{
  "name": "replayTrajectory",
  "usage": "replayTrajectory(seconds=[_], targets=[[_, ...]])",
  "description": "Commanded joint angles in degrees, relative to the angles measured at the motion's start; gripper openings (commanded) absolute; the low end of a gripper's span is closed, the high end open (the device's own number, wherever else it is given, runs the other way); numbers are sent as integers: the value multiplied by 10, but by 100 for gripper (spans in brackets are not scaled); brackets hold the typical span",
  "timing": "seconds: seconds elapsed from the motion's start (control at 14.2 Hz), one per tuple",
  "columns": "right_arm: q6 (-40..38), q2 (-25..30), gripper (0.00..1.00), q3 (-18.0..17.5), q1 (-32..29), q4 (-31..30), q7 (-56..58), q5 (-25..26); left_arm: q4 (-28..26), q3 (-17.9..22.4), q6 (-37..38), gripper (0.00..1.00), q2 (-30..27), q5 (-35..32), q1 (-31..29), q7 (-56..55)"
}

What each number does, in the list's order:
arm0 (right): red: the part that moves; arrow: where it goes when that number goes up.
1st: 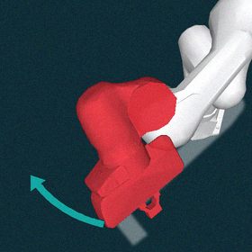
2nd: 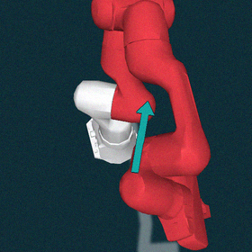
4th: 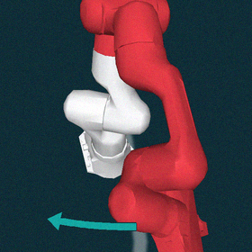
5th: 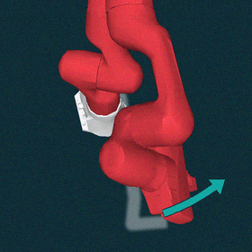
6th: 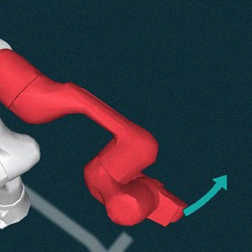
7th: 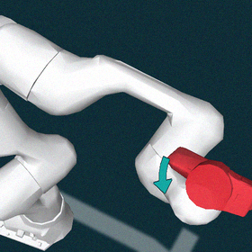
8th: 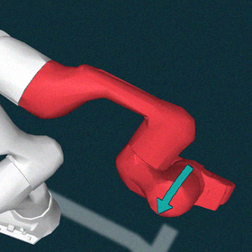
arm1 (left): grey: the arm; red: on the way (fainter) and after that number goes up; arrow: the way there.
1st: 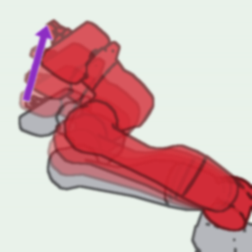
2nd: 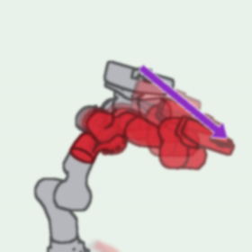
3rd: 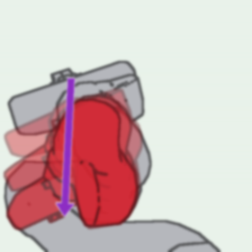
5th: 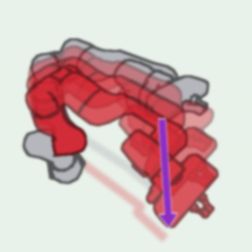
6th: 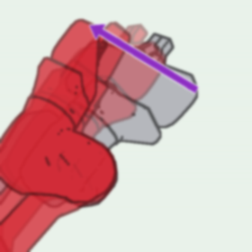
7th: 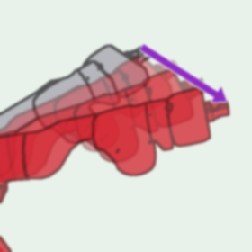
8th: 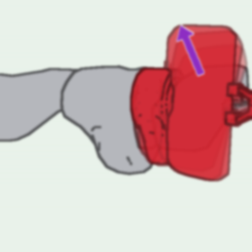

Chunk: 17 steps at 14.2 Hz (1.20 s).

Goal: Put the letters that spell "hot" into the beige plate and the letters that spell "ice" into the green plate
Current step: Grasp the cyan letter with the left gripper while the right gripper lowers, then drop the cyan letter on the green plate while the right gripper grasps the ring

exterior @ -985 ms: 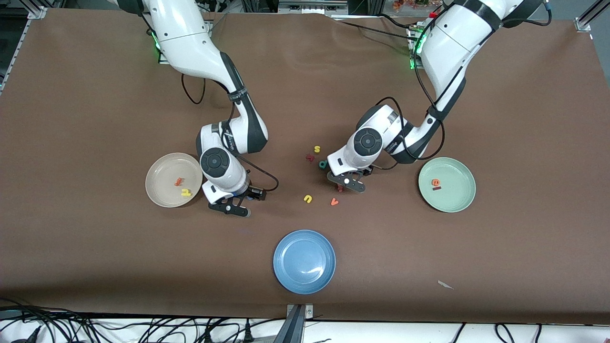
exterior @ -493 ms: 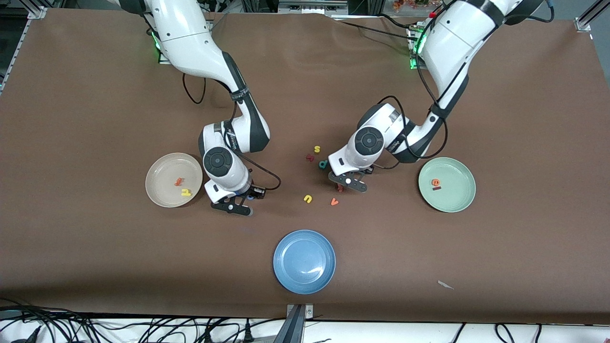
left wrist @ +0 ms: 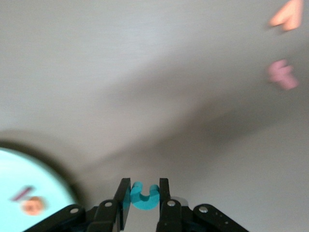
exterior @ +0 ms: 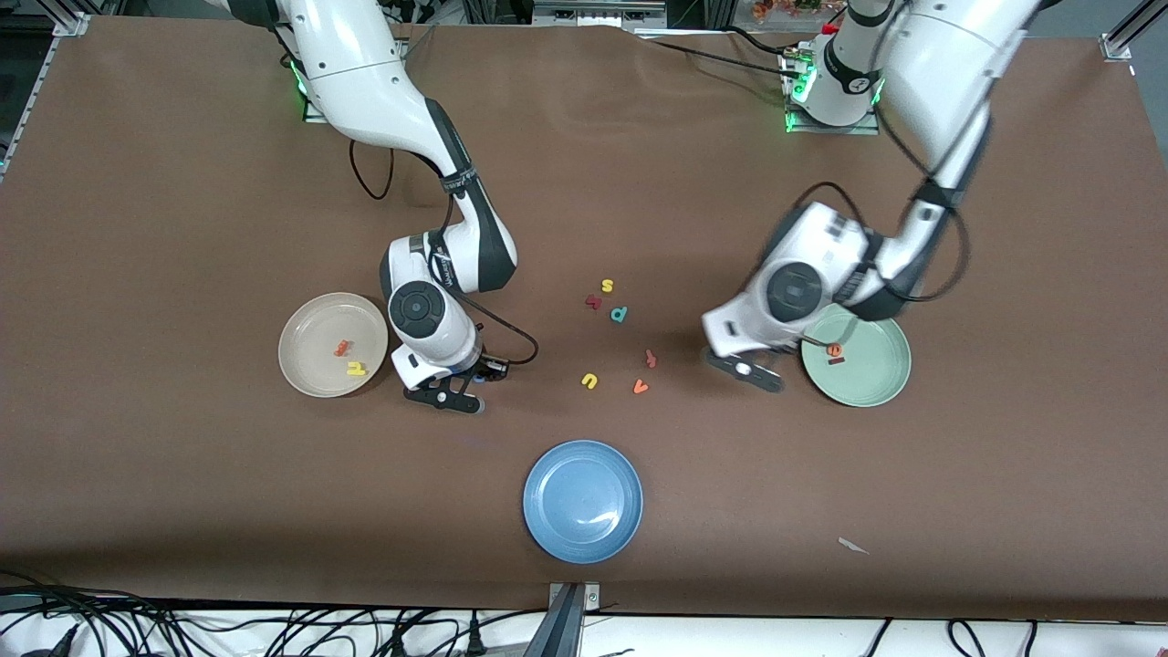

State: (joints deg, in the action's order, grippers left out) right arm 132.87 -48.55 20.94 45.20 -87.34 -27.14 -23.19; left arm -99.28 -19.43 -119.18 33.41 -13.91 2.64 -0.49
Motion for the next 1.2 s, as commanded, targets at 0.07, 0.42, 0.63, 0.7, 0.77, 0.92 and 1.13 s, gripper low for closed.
replayTrajectory(seconds=[0.07,0.42,0.63,0.7,0.77,0.92,1.13], targets=[[12,-22,27,0,2,14,-2,-7,-11,-5,-1,3,-5,-15,-93,155],[-11,-11,20,5,0,30,6,-6,-13,-4,-31,31,17,-30,-115,193],[-90,2,17,41,-5,57,53,-5,-11,-6,-31,100,14,-33,-127,191],[-103,11,17,54,-4,55,85,-5,-11,-10,-27,100,11,-33,-127,191],[-119,21,17,68,-4,46,118,-5,-11,-10,-26,100,5,-29,-127,191],[-152,47,17,97,-4,12,186,-5,-9,-12,-24,100,-6,-25,-127,188],[-143,111,17,135,-3,-88,306,-6,13,-14,2,100,-25,-23,-123,180]])
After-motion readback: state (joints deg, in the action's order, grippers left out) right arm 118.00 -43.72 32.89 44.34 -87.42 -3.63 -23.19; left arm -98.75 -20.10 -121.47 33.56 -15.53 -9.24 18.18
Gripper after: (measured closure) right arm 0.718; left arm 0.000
